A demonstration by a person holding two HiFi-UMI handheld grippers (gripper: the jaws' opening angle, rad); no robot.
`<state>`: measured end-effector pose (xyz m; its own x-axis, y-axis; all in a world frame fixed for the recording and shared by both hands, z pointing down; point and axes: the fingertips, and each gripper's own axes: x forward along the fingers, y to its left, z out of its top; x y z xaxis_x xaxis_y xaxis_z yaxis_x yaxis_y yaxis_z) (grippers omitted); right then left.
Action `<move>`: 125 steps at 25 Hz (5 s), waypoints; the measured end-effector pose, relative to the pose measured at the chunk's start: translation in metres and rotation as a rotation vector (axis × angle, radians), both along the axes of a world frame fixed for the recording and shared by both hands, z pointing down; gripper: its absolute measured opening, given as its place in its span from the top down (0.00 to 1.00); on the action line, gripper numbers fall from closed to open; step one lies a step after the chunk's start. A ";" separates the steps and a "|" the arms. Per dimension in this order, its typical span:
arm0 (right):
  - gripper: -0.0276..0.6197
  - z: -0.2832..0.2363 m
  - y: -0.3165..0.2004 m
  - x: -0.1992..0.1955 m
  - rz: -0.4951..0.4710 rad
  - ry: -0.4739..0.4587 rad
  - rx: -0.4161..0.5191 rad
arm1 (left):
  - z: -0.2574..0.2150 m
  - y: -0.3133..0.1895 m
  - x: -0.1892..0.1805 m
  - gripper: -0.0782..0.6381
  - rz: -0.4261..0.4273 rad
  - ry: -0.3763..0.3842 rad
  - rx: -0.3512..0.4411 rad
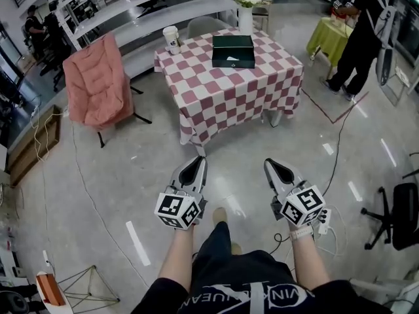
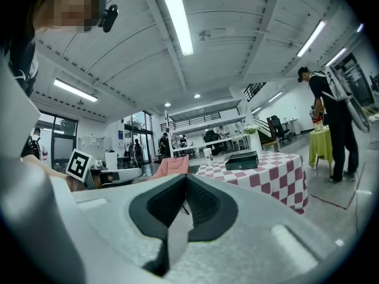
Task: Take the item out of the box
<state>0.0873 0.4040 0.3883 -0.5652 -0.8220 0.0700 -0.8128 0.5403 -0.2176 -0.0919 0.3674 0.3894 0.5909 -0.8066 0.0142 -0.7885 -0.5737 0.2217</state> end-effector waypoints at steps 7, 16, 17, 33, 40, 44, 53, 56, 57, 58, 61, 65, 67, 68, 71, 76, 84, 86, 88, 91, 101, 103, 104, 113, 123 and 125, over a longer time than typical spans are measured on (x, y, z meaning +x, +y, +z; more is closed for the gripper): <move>0.95 0.003 -0.050 0.001 0.009 -0.002 -0.021 | 0.004 -0.051 0.001 0.85 0.010 -0.006 -0.022; 0.95 0.010 -0.118 -0.002 0.060 -0.025 -0.044 | 0.010 -0.122 -0.006 0.85 0.038 -0.016 -0.036; 0.95 0.010 -0.125 -0.003 0.065 -0.028 -0.047 | 0.009 -0.130 -0.007 0.85 0.041 -0.017 -0.039; 0.95 0.030 -0.195 -0.017 0.124 -0.048 -0.055 | 0.036 -0.204 -0.029 0.85 0.082 -0.028 -0.054; 0.95 0.043 -0.200 -0.020 0.131 -0.057 -0.084 | 0.052 -0.206 -0.035 0.85 0.072 -0.030 -0.086; 0.95 0.042 -0.209 -0.021 0.125 -0.061 -0.086 | 0.051 -0.214 -0.037 0.85 0.065 -0.028 -0.083; 0.95 0.036 -0.263 -0.022 0.098 -0.068 -0.073 | 0.045 -0.263 -0.039 0.85 0.033 -0.026 -0.072; 0.95 0.035 -0.285 -0.021 0.096 -0.074 -0.066 | 0.043 -0.285 -0.035 0.86 0.033 -0.025 -0.065; 0.95 0.035 -0.293 -0.021 0.092 -0.074 -0.065 | 0.042 -0.292 -0.034 0.85 0.033 -0.025 -0.063; 0.95 0.035 -0.299 -0.021 0.090 -0.074 -0.066 | 0.042 -0.298 -0.033 0.85 0.035 -0.026 -0.062; 0.95 0.036 -0.321 -0.017 0.089 -0.081 -0.071 | 0.040 -0.318 -0.028 0.85 0.037 -0.032 -0.059; 0.95 0.036 -0.350 -0.014 0.077 -0.082 -0.073 | 0.035 -0.346 -0.024 0.85 0.023 -0.034 -0.045; 0.95 0.038 -0.361 -0.010 0.078 -0.082 -0.085 | 0.034 -0.356 -0.021 0.85 0.020 -0.039 -0.049; 0.95 0.038 -0.367 -0.008 0.078 -0.085 -0.090 | 0.034 -0.361 -0.021 0.85 0.017 -0.041 -0.052; 0.95 0.041 -0.387 -0.008 0.067 -0.092 -0.104 | 0.034 -0.378 -0.020 0.85 0.007 -0.042 -0.060; 0.95 0.045 -0.418 -0.009 0.039 -0.098 -0.118 | 0.041 -0.403 -0.019 0.85 -0.013 -0.049 -0.078; 0.95 0.051 -0.460 0.001 0.021 -0.091 -0.119 | 0.044 -0.446 -0.013 0.85 -0.032 -0.053 -0.075; 0.95 0.054 -0.471 0.009 0.031 -0.093 -0.122 | 0.043 -0.457 -0.007 0.85 -0.028 -0.051 -0.068; 0.95 0.056 -0.481 0.014 0.033 -0.093 -0.123 | 0.044 -0.466 -0.002 0.85 -0.027 -0.050 -0.063; 0.95 0.057 -0.492 0.017 0.023 -0.091 -0.124 | 0.044 -0.476 0.002 0.85 -0.035 -0.048 -0.060; 0.95 0.066 -0.506 0.015 -0.006 -0.116 -0.152 | 0.052 -0.483 -0.004 0.85 -0.061 -0.078 -0.094; 0.95 0.068 -0.508 0.015 -0.012 -0.121 -0.160 | 0.054 -0.485 -0.005 0.85 -0.063 -0.085 -0.102; 0.95 0.069 -0.509 0.015 -0.013 -0.122 -0.166 | 0.055 -0.487 -0.004 0.85 -0.060 -0.089 -0.106; 0.95 0.079 -0.536 0.029 0.016 -0.104 -0.206 | 0.065 -0.522 0.025 0.85 0.021 -0.105 -0.134; 0.95 0.078 -0.580 0.034 0.014 -0.047 -0.220 | 0.066 -0.571 0.049 0.85 0.097 -0.103 -0.128; 0.95 0.079 -0.588 0.035 0.018 -0.023 -0.230 | 0.068 -0.579 0.053 0.85 0.108 -0.105 -0.128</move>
<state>0.1225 -0.1842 0.4668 -0.5546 -0.7955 0.2443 -0.8151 0.4601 -0.3521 -0.0391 -0.2119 0.4578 0.6636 -0.7265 0.1784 -0.7467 -0.6285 0.2177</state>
